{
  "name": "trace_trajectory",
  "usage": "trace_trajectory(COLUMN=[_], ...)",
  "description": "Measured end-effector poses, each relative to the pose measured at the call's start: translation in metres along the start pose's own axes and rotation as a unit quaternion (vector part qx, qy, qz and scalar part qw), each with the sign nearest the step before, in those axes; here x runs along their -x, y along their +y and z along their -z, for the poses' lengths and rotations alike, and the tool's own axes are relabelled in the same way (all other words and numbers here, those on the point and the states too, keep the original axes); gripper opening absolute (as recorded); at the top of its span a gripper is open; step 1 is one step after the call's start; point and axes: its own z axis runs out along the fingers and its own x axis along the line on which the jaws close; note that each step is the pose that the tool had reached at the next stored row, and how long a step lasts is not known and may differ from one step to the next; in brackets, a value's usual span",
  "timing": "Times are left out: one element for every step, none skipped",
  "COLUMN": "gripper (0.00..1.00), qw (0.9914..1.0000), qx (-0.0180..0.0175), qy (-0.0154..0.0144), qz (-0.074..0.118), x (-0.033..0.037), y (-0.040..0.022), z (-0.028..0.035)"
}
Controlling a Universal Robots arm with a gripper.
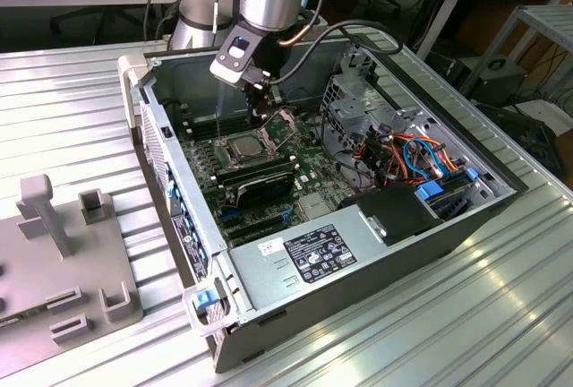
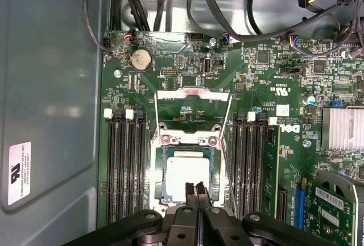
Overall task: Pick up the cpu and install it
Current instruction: 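Close the cpu cover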
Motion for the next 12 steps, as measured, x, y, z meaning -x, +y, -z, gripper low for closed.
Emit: trace_trajectory(gripper=[0.11,0.11,0.11,0.11,0.11,0.11,0.11,0.11,0.11,0.11,0.11,0.11], qw=[1.0,1.0,1.0,1.0,1.0,1.0,1.0,1.0,1.0,1.0,1.0,1.0], qx=[0.0,0.0,0.0,0.0,0.0,0.0,0.0,0.0,0.0,0.0,0.0,0.0], qy=[0.0,0.0,0.0,0.0,0.0,0.0,0.0,0.0,0.0,0.0,0.0,0.0], qz=[0.0,0.0,0.0,0.0,0.0,0.0,0.0,0.0,0.0,0.0,0.0,0.0], x=[0.0,0.0,0.0,0.0,0.0,0.0,0.0,0.0,0.0,0.0,0.0,0.0001], y=[0.0,0.0,0.0,0.0,0.0,0.0,0.0,0.0,0.0,0.0,0.0002,0.0008], z=[0.0,0.0,0.0,0.0,0.0,0.0,0.0,0.0,0.0,0.0,0.0,0.0])
